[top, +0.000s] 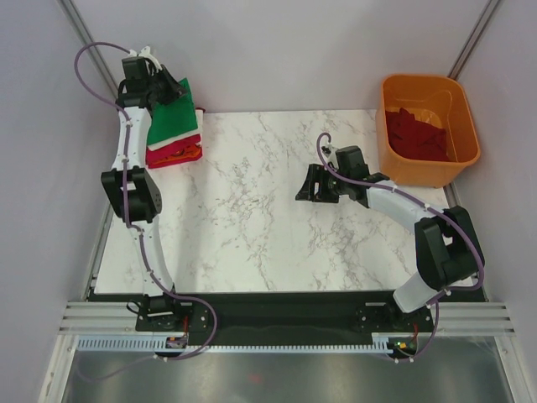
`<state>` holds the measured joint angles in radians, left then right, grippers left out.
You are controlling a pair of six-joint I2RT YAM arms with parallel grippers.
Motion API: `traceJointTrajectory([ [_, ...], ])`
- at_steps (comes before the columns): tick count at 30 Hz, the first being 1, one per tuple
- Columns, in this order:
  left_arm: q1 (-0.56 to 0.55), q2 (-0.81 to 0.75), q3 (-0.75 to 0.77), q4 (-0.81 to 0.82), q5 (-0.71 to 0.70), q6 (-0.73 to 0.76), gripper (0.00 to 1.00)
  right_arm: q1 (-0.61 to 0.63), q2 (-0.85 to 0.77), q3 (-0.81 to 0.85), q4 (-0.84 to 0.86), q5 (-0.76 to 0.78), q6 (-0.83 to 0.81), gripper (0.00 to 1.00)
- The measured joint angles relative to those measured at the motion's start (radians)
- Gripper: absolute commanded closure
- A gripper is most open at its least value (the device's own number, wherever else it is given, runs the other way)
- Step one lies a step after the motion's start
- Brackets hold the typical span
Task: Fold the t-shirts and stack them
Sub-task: Neatly place the folded tshirt to the corner
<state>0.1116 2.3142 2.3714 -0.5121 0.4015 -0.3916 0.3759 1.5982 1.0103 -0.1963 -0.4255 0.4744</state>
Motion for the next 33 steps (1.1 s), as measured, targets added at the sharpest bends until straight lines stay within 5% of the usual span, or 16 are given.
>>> traceJointTrajectory([
  [19,0.009,0.17,0.098,0.177,-0.06,-0.019,0.76,0.0,0.035,0.042,-0.006,-0.015,0.0,0.27],
  [22,0.009,0.208,0.103,0.222,-0.058,-0.035,0.54,0.0,0.051,0.048,-0.008,-0.015,-0.001,0.26],
  [23,0.009,0.217,0.103,0.245,-0.057,-0.043,0.32,0.0,0.057,0.051,-0.01,-0.015,-0.002,0.26],
  [26,0.006,0.248,0.121,0.33,-0.05,-0.081,0.0,0.0,0.073,0.059,-0.013,-0.019,-0.003,0.26],
  [33,0.003,0.248,0.135,0.45,-0.052,-0.137,0.0,0.0,0.09,0.068,-0.015,-0.022,-0.008,0.26],
])
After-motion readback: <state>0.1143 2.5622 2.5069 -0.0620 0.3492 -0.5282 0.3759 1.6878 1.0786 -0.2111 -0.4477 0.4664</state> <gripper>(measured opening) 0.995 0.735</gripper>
